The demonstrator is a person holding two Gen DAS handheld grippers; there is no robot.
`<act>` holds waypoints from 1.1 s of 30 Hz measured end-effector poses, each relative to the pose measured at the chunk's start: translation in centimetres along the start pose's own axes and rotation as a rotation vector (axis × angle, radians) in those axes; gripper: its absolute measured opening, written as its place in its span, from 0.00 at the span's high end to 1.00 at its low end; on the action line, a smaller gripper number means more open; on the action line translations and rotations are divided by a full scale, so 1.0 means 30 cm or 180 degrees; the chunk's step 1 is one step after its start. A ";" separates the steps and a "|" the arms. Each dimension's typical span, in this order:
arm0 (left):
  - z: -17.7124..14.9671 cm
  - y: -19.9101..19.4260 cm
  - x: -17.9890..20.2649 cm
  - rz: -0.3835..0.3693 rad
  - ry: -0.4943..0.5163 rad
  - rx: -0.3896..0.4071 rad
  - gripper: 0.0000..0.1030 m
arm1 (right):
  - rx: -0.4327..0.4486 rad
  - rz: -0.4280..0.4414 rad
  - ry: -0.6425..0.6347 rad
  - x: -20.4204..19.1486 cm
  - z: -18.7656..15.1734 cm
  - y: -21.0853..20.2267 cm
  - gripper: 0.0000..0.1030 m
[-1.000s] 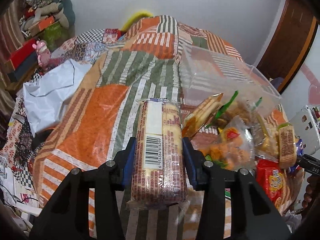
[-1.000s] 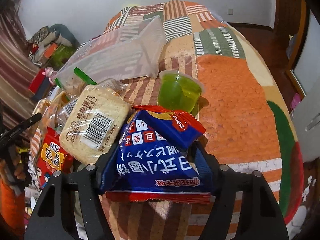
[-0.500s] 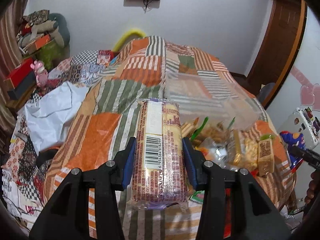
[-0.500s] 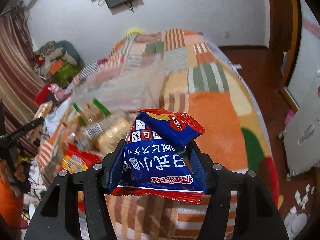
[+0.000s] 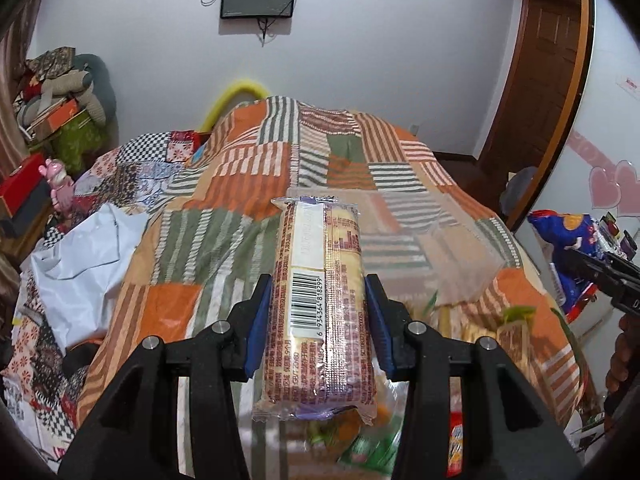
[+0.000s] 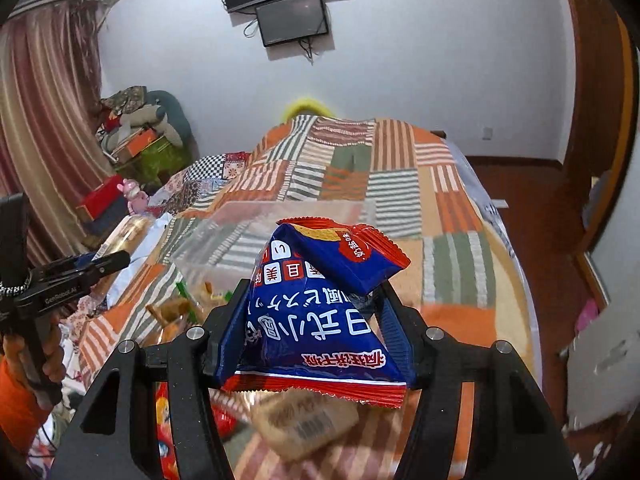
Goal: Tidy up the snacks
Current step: 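Carry both snacks over the clear plastic box and open both tools to drop them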
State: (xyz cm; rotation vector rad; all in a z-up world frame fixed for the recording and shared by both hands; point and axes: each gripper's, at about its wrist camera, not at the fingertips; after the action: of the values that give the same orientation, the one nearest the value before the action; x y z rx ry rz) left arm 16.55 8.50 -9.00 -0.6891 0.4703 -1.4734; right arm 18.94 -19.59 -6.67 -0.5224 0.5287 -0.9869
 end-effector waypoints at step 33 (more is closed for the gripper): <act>0.154 0.446 0.045 -0.0170 0.0133 -0.0533 0.57 | -0.0631 0.0055 -0.0053 -0.004 0.118 0.410 0.45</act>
State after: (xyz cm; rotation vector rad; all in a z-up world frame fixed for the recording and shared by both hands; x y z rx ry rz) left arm 29.60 7.31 -14.51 -0.8094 0.6168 -1.5124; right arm 28.89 -13.33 -11.69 -0.7011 0.6189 -0.9179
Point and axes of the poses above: each gripper's, at about its wrist camera, not at the fingertips, and y roughly the way its jaws point, x to its right, z to its top, and after that the axes turned 1 degree about -x, right-handed
